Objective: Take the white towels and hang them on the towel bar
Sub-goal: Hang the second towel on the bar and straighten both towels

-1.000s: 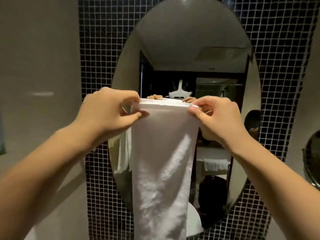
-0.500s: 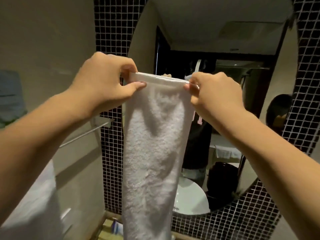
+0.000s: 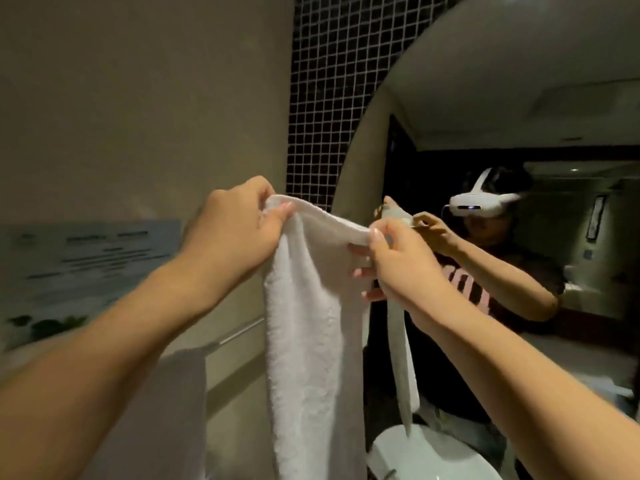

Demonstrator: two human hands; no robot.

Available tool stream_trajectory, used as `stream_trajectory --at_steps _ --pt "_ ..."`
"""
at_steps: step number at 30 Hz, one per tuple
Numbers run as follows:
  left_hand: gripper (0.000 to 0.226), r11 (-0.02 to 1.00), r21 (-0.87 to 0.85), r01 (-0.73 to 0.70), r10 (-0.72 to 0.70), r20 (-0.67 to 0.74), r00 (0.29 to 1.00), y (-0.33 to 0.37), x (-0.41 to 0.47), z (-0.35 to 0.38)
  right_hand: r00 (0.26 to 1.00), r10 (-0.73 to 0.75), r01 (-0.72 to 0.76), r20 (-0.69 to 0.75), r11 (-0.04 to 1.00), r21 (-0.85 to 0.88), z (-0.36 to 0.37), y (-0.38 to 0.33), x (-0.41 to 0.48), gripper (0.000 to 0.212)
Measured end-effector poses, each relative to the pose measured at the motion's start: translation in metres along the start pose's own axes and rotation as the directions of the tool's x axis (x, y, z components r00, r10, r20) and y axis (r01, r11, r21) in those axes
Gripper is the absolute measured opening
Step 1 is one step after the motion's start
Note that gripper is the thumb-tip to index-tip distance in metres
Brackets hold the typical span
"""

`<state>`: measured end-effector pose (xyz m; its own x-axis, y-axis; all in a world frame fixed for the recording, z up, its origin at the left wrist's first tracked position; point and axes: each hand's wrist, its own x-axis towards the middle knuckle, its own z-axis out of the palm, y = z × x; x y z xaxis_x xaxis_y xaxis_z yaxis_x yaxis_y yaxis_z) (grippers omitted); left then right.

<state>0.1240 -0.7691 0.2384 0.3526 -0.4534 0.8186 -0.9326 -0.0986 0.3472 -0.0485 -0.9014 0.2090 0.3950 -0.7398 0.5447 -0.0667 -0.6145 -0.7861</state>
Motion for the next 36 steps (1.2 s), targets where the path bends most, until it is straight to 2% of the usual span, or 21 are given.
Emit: stream_trajectory --at_steps 2,4,6,7,9,11,14,17,21,25,28,31,36 --pt "0.027 0.999 -0.004 0.046 -0.046 -0.027 0.999 -0.005 0.005 -0.006 0.997 -0.082 0.081 -0.012 0.993 -0.081 0.020 0.001 0.012 0.019" --pt "0.022 0.996 0.026 0.082 -0.080 -0.069 0.994 -0.014 0.009 -0.011 0.989 -0.145 0.145 0.005 0.986 -0.083 0.044 0.000 0.027 0.016" --pt "0.013 0.989 0.074 0.128 -0.123 -0.076 0.990 -0.025 0.010 -0.015 0.976 -0.201 0.208 0.086 0.975 -0.082 0.069 -0.002 0.038 0.009" --pt "0.018 0.978 0.127 0.165 -0.160 -0.049 0.986 -0.031 0.009 -0.015 0.958 -0.244 0.262 0.149 0.958 -0.115 0.082 -0.003 0.043 0.010" --pt "0.045 0.942 0.246 0.227 -0.246 0.048 0.968 -0.045 0.002 -0.012 0.899 -0.324 0.381 0.294 0.909 -0.165 0.108 0.001 0.047 0.036" --pt "0.060 0.908 0.314 0.278 -0.325 0.107 0.940 -0.058 -0.010 -0.008 0.842 -0.357 0.445 0.404 0.883 -0.146 0.133 0.011 0.045 0.061" --pt "0.075 0.874 0.394 0.285 -0.368 0.151 0.917 -0.073 -0.031 -0.002 0.785 -0.401 0.494 0.472 0.866 -0.086 0.165 0.034 0.038 0.089" --pt "0.096 0.810 0.546 0.216 -0.384 0.215 0.898 -0.079 -0.050 0.006 0.766 -0.409 0.502 0.496 0.862 -0.065 0.187 0.052 0.035 0.099" --pt "0.086 0.699 0.700 0.146 -0.449 0.270 0.852 -0.084 -0.067 0.021 0.759 -0.346 0.469 0.551 0.878 -0.094 0.208 0.071 0.026 0.089" --pt "0.078 0.661 0.745 0.091 -0.467 0.312 0.828 -0.087 -0.079 0.030 0.771 -0.248 0.429 0.586 0.883 -0.191 0.217 0.087 0.017 0.072" --pt "0.072 0.651 0.758 0.035 -0.447 0.345 0.825 -0.090 -0.086 0.033 0.772 -0.211 0.437 0.600 0.862 -0.258 0.214 0.093 0.015 0.072" --pt "0.067 0.673 0.738 0.039 -0.451 0.368 0.813 -0.092 -0.092 0.040 0.775 -0.202 0.459 0.599 0.831 -0.313 0.212 0.097 0.015 0.076" --pt "0.069 0.676 0.736 0.031 -0.535 0.461 0.708 -0.094 -0.100 0.052 0.761 -0.164 0.490 0.628 0.780 -0.390 0.203 0.100 0.008 0.043"
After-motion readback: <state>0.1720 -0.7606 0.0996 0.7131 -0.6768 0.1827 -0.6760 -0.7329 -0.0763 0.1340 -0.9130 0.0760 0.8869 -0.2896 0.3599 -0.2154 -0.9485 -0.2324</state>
